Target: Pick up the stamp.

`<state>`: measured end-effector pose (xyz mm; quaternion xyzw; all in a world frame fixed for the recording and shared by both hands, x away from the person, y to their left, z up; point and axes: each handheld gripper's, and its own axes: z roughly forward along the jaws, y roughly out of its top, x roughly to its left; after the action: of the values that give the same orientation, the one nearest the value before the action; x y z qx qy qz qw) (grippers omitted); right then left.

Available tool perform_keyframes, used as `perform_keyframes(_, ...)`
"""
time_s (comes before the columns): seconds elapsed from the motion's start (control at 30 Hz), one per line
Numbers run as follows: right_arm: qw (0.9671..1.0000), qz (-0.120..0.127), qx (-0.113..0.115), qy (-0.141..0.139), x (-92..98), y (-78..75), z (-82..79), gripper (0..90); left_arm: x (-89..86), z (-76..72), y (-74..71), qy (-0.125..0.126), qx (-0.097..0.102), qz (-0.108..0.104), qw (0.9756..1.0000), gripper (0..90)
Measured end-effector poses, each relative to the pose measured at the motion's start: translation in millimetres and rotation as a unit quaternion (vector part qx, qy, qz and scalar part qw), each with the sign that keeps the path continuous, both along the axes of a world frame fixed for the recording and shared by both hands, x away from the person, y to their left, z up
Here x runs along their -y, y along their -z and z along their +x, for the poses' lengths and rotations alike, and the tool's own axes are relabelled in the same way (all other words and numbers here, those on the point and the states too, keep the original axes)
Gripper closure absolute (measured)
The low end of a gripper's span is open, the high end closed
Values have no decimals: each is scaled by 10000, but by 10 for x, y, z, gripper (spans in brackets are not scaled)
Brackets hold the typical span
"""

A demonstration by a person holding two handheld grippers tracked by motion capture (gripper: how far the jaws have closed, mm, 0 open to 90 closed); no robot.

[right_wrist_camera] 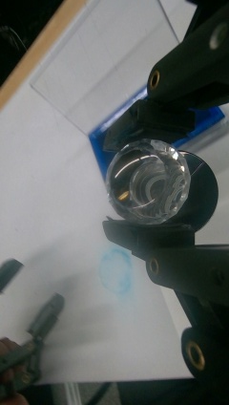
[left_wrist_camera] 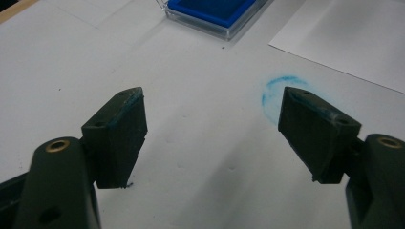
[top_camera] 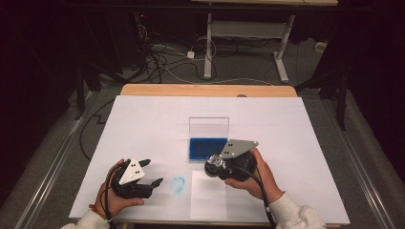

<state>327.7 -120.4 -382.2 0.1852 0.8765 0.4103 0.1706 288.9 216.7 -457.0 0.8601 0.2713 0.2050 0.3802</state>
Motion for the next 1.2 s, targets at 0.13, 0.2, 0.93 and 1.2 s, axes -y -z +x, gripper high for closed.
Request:
perform_keyframes(0.13,9997,141,179,93,78,-119,93,574,3,7,10,-60,23,7,10000,213)
perform_keyframes(0.2,9995,203,196,124,107,-159,116,574,5,12,18,-62,-8,-4,10000,213)
perform_keyframes(0.93,9964,644,492,242,79,-379,112,574,171,101,-5,125,-42,-94,9999,223)
perform_keyframes(1.2,9966,705,409,111,-28,-345,75,574,351,168,-57,236,95,-166,9995,213)
